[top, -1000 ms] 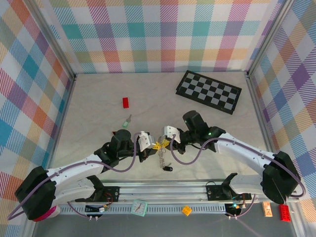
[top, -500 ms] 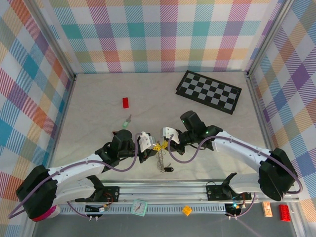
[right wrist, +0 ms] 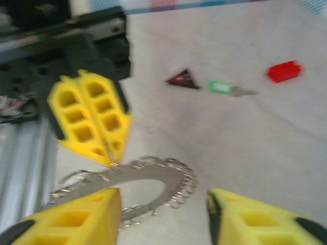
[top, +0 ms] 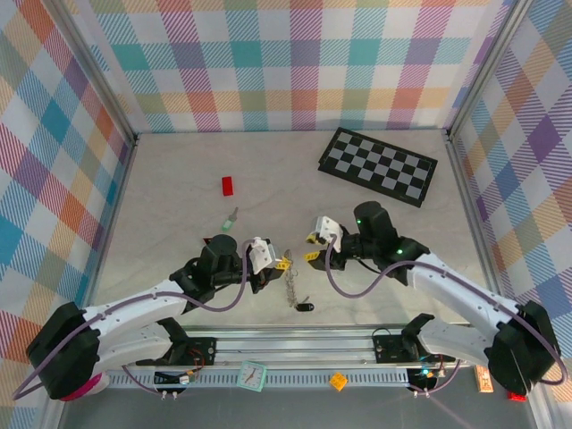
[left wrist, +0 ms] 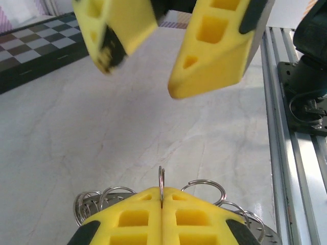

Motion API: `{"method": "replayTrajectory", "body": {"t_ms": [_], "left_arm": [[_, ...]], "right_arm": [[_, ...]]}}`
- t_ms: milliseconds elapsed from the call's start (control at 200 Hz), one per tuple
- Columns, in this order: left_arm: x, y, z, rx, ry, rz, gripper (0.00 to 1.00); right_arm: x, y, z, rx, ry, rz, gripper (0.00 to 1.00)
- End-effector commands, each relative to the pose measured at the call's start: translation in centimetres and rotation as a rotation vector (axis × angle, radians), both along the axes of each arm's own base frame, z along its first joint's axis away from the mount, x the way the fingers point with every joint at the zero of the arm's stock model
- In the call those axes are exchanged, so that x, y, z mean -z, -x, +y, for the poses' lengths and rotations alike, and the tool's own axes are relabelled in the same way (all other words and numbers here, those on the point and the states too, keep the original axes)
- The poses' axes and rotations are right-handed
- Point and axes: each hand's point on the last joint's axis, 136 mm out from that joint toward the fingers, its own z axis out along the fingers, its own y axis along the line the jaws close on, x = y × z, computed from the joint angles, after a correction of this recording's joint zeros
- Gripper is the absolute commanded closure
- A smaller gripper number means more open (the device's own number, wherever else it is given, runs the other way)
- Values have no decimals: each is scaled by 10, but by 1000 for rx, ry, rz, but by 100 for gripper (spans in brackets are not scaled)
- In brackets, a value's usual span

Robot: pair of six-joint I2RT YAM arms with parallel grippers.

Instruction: Put the keys on the keyring

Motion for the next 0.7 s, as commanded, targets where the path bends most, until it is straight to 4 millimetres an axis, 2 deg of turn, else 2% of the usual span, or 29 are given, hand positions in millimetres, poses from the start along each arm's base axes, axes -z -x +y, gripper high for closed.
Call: {"method": "replayTrajectory", "body": {"t_ms": [0, 120, 275, 360, 480, 655, 695], "left_arm": [[-26, -9, 5, -59, 36, -55, 100], [-32, -15, 18, -136, -2, -62, 100], [-46, -27, 42, -282, -41, -73, 100], [-56, -35, 61, -395, -56, -80, 100], [-62, -42, 91, -547, -84, -75, 100], [-71, -50, 134, -737, -92, -66, 100], [-67, -50, 147, -785, -111, -52, 100]], "right_arm": [[-11, -34, -7, 243, -70, 38, 48], [-15, -56, -8, 388, -102, 154, 50], [-18, -81, 11, 472, -129, 333, 53], [-8, -94, 27, 505, -102, 479, 55], [12, -110, 50, 525, -6, 640, 64], [40, -121, 93, 484, 122, 687, 62], [48, -125, 103, 485, 148, 697, 61]]}}
